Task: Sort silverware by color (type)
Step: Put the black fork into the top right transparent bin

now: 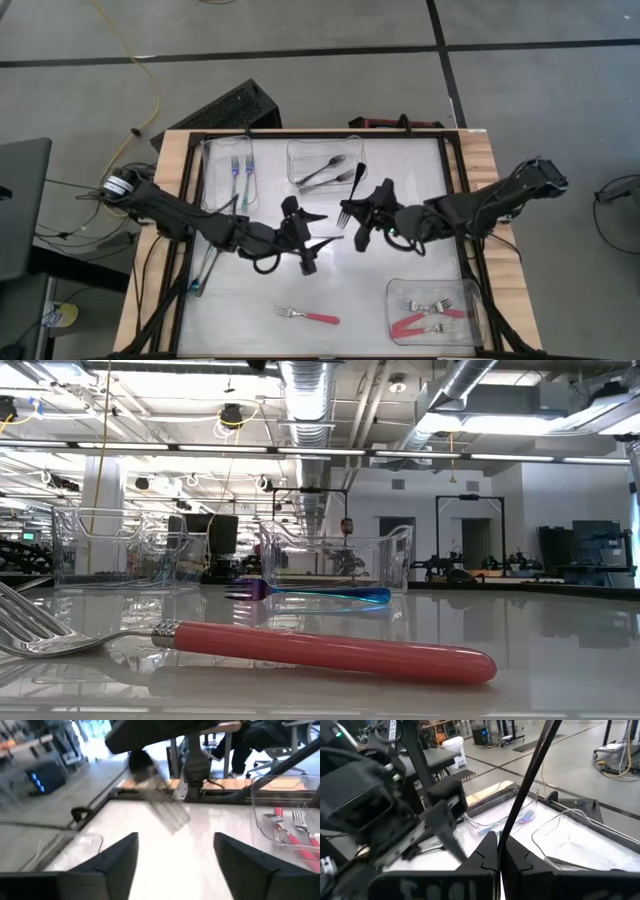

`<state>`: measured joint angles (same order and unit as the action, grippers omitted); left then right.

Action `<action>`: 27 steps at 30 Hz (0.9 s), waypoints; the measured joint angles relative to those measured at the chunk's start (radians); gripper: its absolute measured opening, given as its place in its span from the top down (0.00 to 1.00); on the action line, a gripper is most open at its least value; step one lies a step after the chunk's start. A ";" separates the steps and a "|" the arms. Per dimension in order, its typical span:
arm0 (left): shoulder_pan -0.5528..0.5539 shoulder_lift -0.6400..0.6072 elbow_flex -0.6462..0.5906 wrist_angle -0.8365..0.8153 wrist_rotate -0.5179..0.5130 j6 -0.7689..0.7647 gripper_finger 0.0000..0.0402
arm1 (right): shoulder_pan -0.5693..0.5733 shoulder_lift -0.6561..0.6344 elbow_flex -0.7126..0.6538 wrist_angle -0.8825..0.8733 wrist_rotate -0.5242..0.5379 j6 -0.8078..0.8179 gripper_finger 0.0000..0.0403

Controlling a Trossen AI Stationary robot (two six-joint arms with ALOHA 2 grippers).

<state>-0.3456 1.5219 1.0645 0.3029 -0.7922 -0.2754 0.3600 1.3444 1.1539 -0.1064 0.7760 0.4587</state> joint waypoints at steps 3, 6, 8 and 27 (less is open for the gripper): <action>0.010 -0.055 0.000 -0.135 0.064 -0.083 0.31 | -0.028 -0.042 0.000 -0.096 -0.053 -0.033 0.94; 0.025 -0.115 0.000 -0.289 0.205 -0.196 0.28 | -0.081 -0.080 0.000 -0.165 -0.122 -0.116 0.94; 0.029 -0.153 0.000 -0.389 0.282 -0.282 0.27 | -0.130 -0.094 0.000 -0.198 -0.185 -0.190 0.94; -0.081 -0.322 0.000 -0.621 0.214 -0.591 0.28 | -0.578 0.278 0.176 -0.488 -0.438 -1.219 0.94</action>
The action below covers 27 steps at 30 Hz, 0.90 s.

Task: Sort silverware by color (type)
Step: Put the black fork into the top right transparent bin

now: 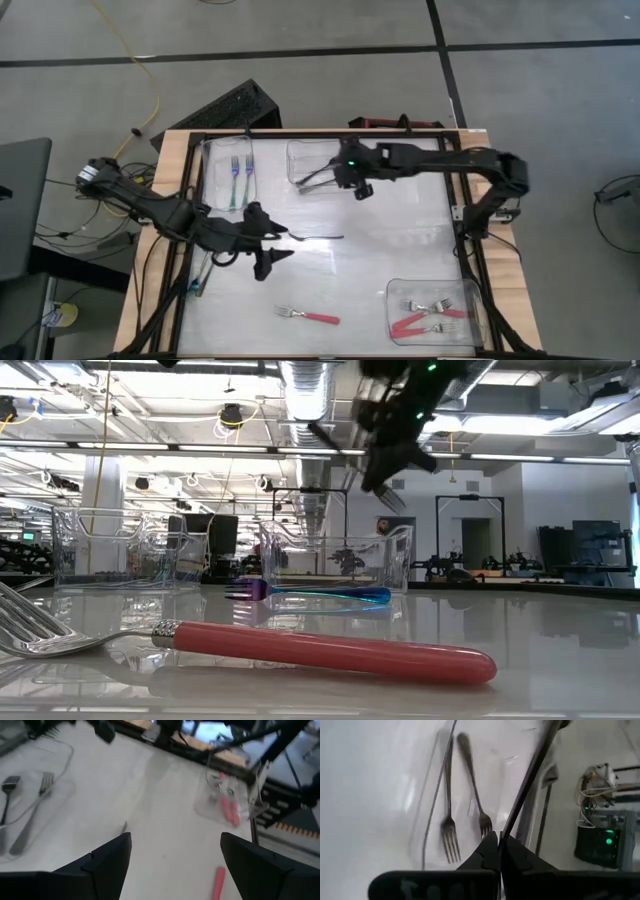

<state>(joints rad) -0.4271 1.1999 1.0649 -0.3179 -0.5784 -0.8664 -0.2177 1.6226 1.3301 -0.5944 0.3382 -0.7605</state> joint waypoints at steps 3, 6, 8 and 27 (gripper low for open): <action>0.000 -0.013 0.000 0.001 -0.036 -0.027 0.28 | -0.018 0.096 0.087 -0.030 0.001 -0.061 0.94; 0.000 -0.017 0.000 0.000 -0.051 -0.040 0.28 | -0.029 0.187 0.171 -0.068 0.028 -0.081 0.94; 0.000 -0.019 0.000 0.000 -0.057 -0.055 0.28 | -0.033 0.244 0.223 -0.114 0.063 -0.093 0.94; 0.000 -0.019 0.000 -0.040 0.030 -0.001 0.28 | -0.033 0.442 0.379 -0.286 0.158 0.106 0.74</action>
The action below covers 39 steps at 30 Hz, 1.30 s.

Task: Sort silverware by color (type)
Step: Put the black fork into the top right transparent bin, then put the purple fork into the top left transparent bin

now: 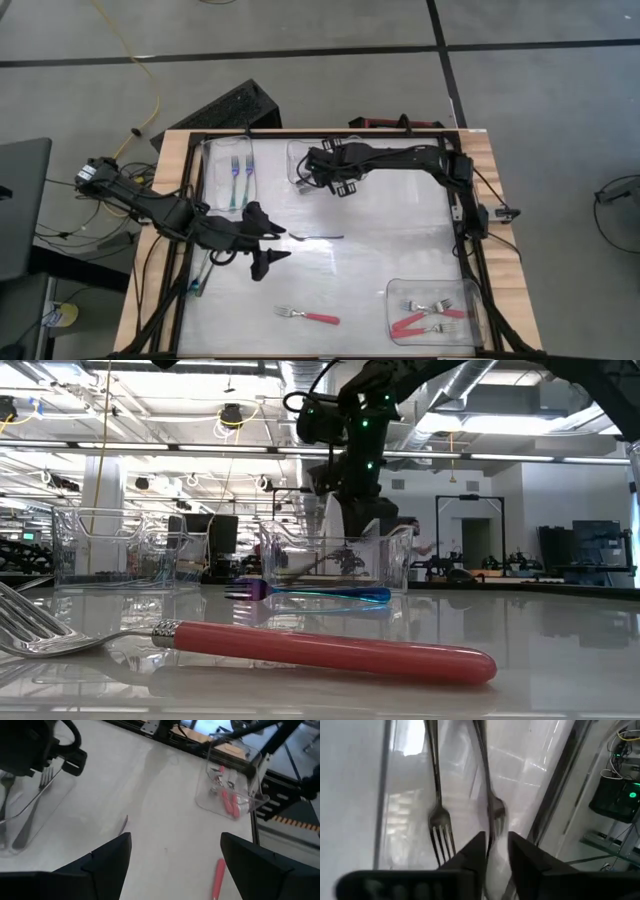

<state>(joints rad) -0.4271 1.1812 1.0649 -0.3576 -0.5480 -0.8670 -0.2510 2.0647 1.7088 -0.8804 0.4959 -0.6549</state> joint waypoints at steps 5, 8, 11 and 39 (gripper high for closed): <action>0.000 0.000 0.000 -0.004 0.042 0.074 0.28 | 0.002 -0.007 0.000 -0.027 0.004 0.125 0.53; 0.001 -0.007 0.000 -0.047 0.070 0.102 0.28 | 0.012 -0.049 -0.002 -0.078 -0.004 0.270 0.44; 0.005 -0.009 0.000 -0.107 0.080 0.118 0.28 | 0.032 -0.121 0.001 -0.131 -0.041 0.421 0.40; 0.121 0.220 -0.011 -0.141 0.285 0.427 0.28 | 0.797 -0.771 -0.518 0.100 -0.123 1.407 0.41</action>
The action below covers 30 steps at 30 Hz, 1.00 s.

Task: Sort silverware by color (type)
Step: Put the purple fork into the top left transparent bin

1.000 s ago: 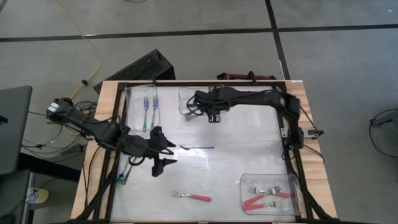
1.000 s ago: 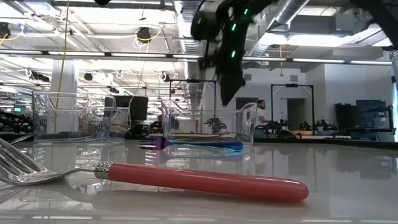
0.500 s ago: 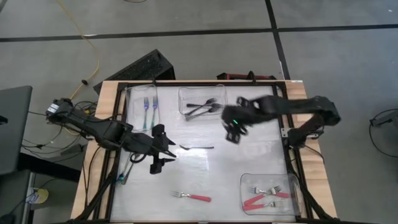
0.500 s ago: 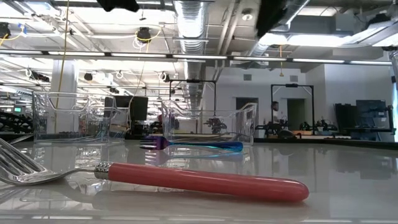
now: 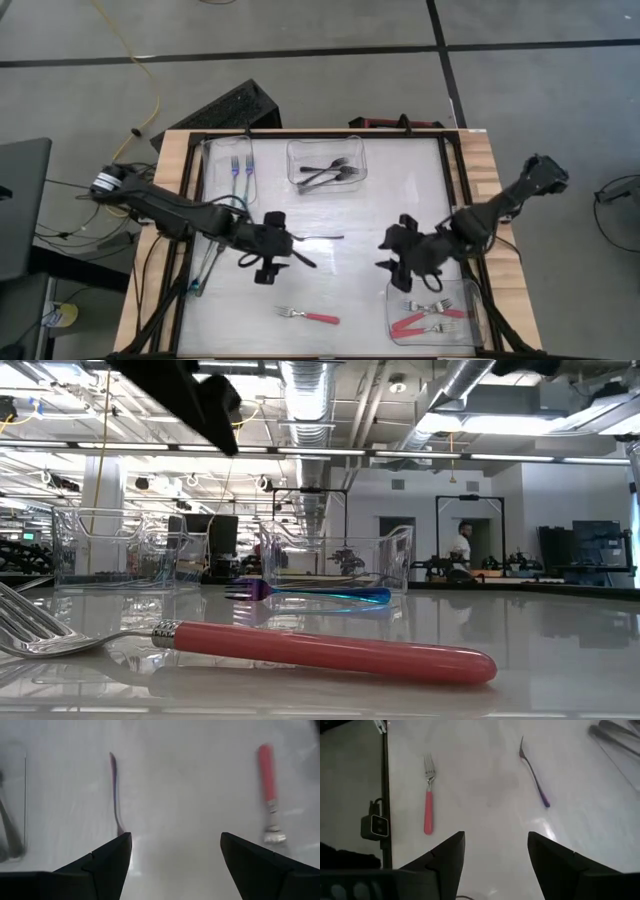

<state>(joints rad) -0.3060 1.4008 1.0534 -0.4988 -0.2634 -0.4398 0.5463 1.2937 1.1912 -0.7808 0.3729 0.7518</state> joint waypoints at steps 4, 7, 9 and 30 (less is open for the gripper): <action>0.058 0.079 0.000 0.022 0.038 0.090 0.28 | 0.067 0.002 -0.047 0.040 0.042 0.064 0.41; 0.133 0.154 0.000 0.078 0.130 0.172 0.28 | 0.101 0.003 -0.063 0.045 0.051 0.100 0.41; 0.184 0.204 0.000 0.108 0.168 0.203 0.28 | 0.118 0.003 -0.063 0.057 0.058 0.112 0.41; 0.304 0.429 0.003 0.088 0.158 0.184 0.69 | 0.232 0.003 -0.062 -0.037 0.102 0.108 0.41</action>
<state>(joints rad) -0.0019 1.8297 1.0565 -0.4110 -0.1056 -0.2560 0.7780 1.2964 1.1290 -0.8176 0.4748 0.8602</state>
